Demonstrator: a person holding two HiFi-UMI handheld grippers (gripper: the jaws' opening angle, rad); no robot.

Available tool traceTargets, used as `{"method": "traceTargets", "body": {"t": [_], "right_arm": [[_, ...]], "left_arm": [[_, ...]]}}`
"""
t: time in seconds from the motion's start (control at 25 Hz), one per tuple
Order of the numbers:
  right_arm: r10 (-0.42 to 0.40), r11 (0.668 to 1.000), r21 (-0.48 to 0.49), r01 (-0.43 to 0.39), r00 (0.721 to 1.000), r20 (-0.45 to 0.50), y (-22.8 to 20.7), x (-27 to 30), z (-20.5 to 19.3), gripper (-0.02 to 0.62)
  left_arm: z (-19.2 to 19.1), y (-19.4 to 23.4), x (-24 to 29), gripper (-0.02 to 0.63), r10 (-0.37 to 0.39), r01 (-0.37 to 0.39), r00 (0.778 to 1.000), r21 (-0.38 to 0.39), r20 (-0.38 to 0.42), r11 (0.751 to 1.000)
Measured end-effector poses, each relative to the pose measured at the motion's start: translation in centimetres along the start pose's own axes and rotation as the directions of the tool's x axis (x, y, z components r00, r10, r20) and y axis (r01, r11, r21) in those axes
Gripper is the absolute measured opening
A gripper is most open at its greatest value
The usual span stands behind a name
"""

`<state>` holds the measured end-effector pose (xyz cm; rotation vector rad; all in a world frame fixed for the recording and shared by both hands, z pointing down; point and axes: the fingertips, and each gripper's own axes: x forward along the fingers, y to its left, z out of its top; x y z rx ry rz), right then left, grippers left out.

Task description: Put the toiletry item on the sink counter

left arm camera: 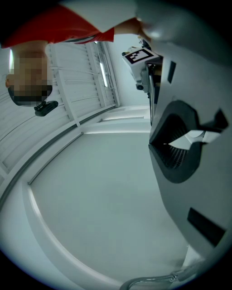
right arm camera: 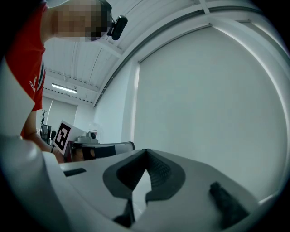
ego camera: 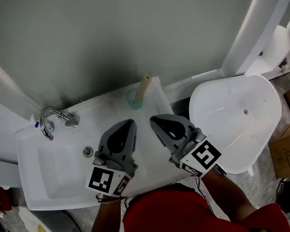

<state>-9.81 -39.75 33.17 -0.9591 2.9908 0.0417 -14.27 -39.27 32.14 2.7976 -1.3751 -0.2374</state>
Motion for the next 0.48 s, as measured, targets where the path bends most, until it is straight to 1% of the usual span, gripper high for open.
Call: {"method": "traceTargets", "body": {"t": [0.48], "right_arm": [[0.002, 1.0, 0.004, -0.002, 1.0, -0.003, 0.21, -0.05, -0.14, 0.028]], "left_arm": [[0.01, -0.27, -0.03, 0.017, -0.003, 0.003, 1.0, -0.004, 0.005, 1.0]]}}
